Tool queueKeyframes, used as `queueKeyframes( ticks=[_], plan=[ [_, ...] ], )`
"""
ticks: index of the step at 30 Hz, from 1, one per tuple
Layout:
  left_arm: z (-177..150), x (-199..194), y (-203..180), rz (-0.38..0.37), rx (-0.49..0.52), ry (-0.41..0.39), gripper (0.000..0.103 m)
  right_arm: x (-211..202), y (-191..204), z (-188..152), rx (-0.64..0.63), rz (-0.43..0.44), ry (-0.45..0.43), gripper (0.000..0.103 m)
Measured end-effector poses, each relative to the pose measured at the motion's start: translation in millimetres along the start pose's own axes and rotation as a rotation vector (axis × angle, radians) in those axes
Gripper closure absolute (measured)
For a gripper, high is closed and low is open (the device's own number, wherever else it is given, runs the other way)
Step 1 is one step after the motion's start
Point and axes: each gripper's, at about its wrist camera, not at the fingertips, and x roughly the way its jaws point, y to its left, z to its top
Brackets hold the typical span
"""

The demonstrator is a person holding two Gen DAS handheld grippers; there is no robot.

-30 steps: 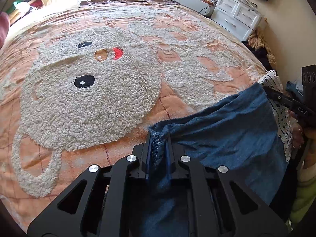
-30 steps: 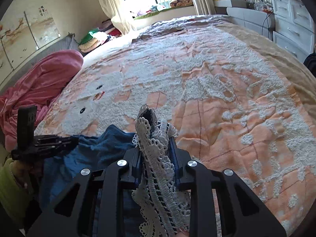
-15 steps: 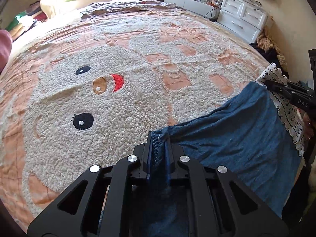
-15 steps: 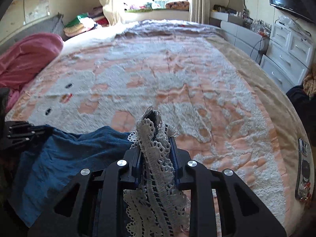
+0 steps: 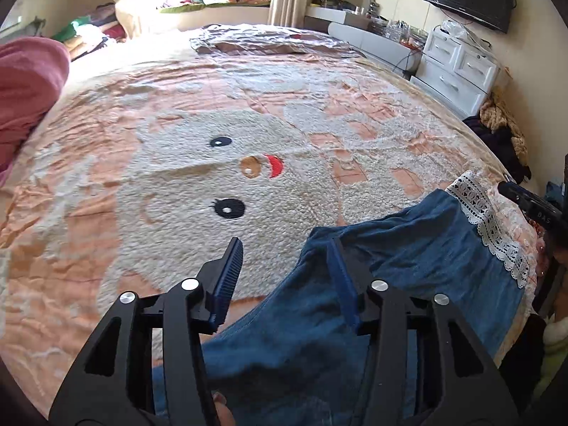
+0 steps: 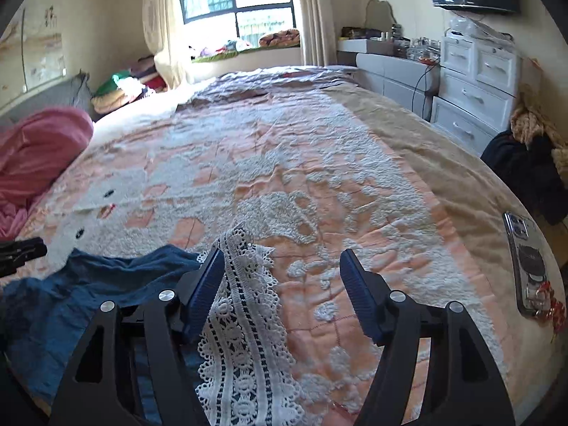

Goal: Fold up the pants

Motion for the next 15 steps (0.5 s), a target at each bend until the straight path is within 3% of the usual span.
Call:
queueKeyframes(
  ticks=[4,8,12,15],
  plan=[
    [-23,-53,12,0.054,-0.035,-0.069,0.042,-28,-14,-16,0.12,0.041,-0.012,0.035],
    [-56,-100,38,0.077,-0.144,-0.113,0.034,-51,-16,-46,0.183,0.067,0.026,0.034],
    [-93,-123,67,0.172,-0.24,-0.074,0.033,-53,-23,-71,0.248,0.079,0.112,0.034],
    [-118,-128,80,0.191,-0.285,-0.026,0.031,-51,-21,-78,0.255,0.086,0.144,0.035]
  ],
)
